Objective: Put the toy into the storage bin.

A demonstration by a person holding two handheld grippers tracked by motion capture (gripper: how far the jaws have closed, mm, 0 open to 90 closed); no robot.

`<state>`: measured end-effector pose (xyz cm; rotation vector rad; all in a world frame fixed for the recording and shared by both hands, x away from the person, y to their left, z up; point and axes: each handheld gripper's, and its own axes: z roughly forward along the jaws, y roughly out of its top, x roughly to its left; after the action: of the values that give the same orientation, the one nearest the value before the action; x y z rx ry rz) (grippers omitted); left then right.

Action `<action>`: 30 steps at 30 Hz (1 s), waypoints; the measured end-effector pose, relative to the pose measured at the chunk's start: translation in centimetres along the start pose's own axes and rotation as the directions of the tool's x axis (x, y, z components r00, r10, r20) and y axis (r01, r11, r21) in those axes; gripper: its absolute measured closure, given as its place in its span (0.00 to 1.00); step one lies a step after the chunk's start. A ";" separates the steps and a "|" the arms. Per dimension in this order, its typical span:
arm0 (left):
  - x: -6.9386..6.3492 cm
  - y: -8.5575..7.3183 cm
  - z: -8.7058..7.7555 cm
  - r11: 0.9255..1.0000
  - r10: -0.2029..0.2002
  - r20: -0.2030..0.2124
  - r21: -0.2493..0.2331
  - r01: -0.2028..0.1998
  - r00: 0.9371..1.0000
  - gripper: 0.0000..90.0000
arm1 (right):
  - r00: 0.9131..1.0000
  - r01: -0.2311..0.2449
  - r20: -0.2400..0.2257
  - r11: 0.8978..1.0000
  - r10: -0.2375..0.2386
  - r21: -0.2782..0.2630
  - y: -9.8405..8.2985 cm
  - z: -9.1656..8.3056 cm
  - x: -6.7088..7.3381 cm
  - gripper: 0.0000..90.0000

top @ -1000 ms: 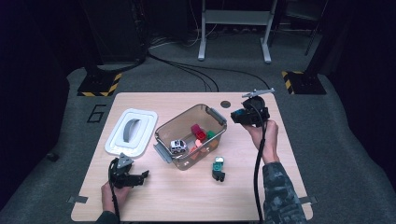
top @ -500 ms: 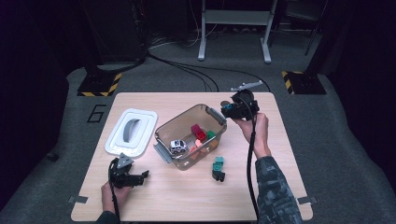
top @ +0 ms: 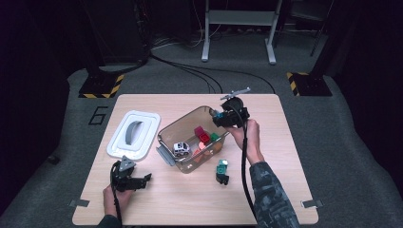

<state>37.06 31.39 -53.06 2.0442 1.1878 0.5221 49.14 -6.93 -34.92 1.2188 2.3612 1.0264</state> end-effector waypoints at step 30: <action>0.0 0.0 0.0 1.000 0.001 0.000 0.000 -0.001 1.000 0.15 | 0.997 0.054 -0.068 0.991 -0.046 0.118 -2.9 2.8 2.6 0.65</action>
<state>37.06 31.40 -53.06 2.0451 1.1872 0.5227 47.38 -4.65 -38.74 1.1766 2.5234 0.9342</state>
